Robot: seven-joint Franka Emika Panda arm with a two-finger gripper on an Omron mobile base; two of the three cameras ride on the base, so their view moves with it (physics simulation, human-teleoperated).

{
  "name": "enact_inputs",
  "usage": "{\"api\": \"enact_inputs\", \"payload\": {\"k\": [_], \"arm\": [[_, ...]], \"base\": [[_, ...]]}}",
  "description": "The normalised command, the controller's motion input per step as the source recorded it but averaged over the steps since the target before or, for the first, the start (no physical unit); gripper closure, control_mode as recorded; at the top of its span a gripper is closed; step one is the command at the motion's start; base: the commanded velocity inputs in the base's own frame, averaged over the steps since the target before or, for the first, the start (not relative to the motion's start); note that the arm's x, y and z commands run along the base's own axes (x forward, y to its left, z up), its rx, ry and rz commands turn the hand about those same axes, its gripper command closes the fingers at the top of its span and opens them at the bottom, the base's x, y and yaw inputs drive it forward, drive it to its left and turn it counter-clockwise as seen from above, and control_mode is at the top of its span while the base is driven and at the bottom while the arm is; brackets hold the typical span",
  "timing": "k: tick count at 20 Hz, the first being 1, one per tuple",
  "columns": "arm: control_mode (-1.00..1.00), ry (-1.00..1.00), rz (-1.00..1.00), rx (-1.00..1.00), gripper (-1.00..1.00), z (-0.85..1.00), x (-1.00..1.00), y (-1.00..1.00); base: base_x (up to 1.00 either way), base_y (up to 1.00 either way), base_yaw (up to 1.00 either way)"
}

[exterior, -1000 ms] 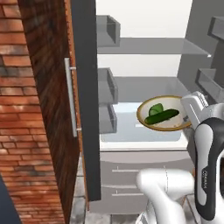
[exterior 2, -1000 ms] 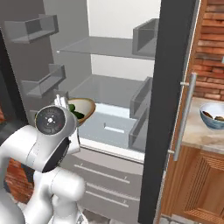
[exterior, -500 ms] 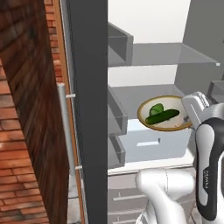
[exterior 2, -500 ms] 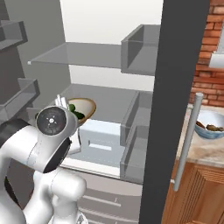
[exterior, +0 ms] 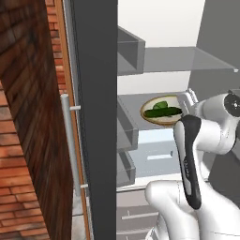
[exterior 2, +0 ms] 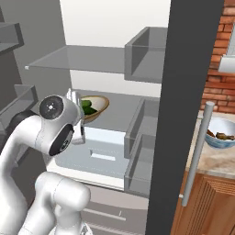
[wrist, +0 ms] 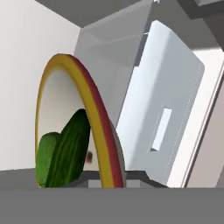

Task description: Place the bowl with the cucumber and avocado on the second highest shelf of the fridge. Place the bowl with the chicken drumsticks on the top shelf of the fridge.

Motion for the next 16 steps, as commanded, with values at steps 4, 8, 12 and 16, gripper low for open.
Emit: {"api": "enact_inputs", "payload": {"k": [4,8,12,16], "arm": [[-1.0,0.01,-0.18,0.15,1.0,-0.12,0.89,0.01],[-1.0,0.16,-0.09,0.08,1.0,-0.5,0.61,0.0],[-1.0,0.12,-0.06,0.03,1.0,-0.34,0.67,0.0],[-1.0,0.02,-0.04,0.0,1.0,-0.18,0.76,0.0]], "base": [[0.0,0.0,0.0],[0.0,0.0,0.0],[0.0,0.0,0.0],[0.0,0.0,0.0]]}}
